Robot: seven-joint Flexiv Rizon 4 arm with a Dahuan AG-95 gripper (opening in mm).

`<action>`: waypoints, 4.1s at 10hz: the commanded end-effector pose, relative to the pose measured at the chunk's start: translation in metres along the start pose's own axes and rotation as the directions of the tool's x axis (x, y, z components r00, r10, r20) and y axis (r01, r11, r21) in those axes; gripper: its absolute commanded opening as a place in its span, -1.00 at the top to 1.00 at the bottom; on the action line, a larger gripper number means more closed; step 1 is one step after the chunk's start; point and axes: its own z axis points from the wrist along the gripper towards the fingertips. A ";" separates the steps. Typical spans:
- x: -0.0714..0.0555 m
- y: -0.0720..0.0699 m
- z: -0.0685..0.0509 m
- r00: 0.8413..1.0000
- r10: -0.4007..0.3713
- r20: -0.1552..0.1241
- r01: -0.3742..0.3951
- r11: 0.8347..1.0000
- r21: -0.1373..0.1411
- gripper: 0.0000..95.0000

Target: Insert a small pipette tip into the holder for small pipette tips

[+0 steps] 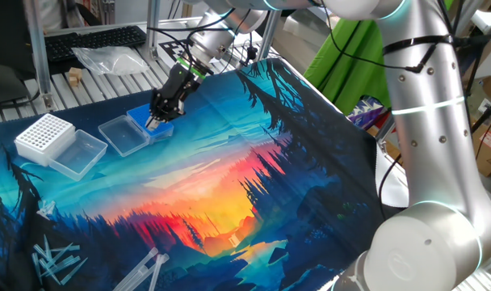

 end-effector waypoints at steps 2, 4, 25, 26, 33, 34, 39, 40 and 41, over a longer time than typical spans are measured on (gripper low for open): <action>-0.002 0.002 0.003 1.000 0.007 -0.013 -0.007 1.000 0.004 1.00; -0.002 0.002 0.004 1.000 0.007 -0.019 -0.007 1.000 0.009 1.00; -0.007 0.003 0.006 0.996 0.073 -0.055 -0.068 0.994 0.087 0.20; -0.006 0.003 0.006 0.996 0.074 -0.059 -0.068 0.994 0.087 0.20; -0.005 0.003 0.006 0.996 0.071 -0.058 -0.066 0.995 0.080 1.00; -0.005 0.003 0.006 0.996 0.069 -0.059 -0.064 0.995 0.080 1.00; -0.005 0.003 0.006 0.995 0.079 -0.058 -0.074 0.994 0.082 1.00; -0.005 0.003 0.006 0.995 0.082 -0.058 -0.077 0.994 0.084 1.00; -0.005 0.003 0.007 0.995 0.082 -0.059 -0.077 0.993 0.085 1.00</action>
